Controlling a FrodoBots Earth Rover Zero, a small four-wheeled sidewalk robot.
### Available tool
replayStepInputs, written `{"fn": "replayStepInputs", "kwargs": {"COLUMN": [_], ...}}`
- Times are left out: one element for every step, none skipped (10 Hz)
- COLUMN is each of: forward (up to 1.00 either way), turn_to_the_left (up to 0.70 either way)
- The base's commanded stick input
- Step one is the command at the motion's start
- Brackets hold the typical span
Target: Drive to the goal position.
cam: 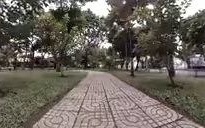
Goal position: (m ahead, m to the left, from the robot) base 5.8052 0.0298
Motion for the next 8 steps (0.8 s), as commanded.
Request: {"fn": "replayStepInputs", "kwargs": {"forward": [0.7, 0.7, 0.7, 0.7, 0.7, 0.7, 0.7, 0.7], "turn_to_the_left": [0.0, 0.0, 0.0, 0.0, 0.0, 0.0, 0.0, 0.0]}}
